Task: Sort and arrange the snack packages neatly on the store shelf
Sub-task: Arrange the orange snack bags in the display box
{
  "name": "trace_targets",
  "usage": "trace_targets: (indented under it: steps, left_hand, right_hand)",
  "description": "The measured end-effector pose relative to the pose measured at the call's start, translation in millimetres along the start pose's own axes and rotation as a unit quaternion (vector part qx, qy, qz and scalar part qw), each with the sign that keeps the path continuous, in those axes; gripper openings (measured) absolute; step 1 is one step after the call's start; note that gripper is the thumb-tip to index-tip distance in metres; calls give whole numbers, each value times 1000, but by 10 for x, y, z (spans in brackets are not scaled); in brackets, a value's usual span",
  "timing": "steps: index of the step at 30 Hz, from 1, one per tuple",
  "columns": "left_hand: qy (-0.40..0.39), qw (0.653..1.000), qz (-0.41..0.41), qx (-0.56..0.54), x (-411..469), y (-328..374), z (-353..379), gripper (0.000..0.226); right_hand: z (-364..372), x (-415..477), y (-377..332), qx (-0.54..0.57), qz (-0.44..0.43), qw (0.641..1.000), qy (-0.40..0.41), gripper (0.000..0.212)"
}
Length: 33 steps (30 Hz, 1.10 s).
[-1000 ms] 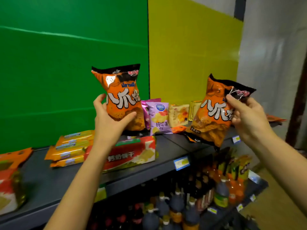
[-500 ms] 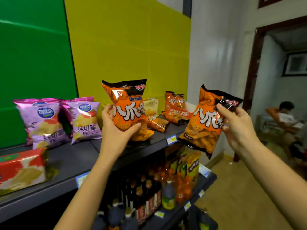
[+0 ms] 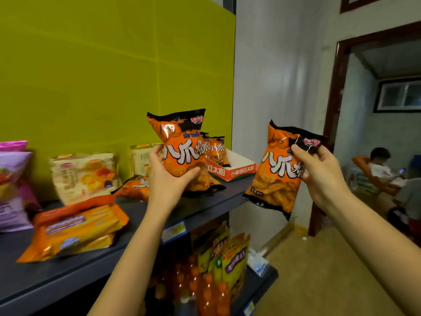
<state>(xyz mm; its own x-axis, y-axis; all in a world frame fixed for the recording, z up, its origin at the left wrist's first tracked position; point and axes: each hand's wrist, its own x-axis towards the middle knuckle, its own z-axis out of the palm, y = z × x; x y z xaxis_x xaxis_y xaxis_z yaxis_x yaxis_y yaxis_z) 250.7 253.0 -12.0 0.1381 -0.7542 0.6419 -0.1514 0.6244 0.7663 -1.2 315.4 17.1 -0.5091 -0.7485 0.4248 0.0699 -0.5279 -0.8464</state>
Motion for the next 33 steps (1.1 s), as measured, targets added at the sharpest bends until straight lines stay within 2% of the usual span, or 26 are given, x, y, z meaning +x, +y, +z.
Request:
trace_targets:
  steps: [10,19,24,33]
  left_hand:
    - [16,999,-8,34,674,-390,1202,82]
    - [90,992,8,91,1201,-724,2089,82]
    - [130,984,1,120,1562,-883,2512,82]
    - [176,971,-75,144,2123,-1321,2979,79]
  right_hand:
    - [-384,1460,527,15,17,999,-29,40]
    - [-480,2793,1070,54,26,991,-123,29]
    - [-353,3525,1270,81,43,976,-200,35]
    - [79,4331,1787,176,97,938,-282,25]
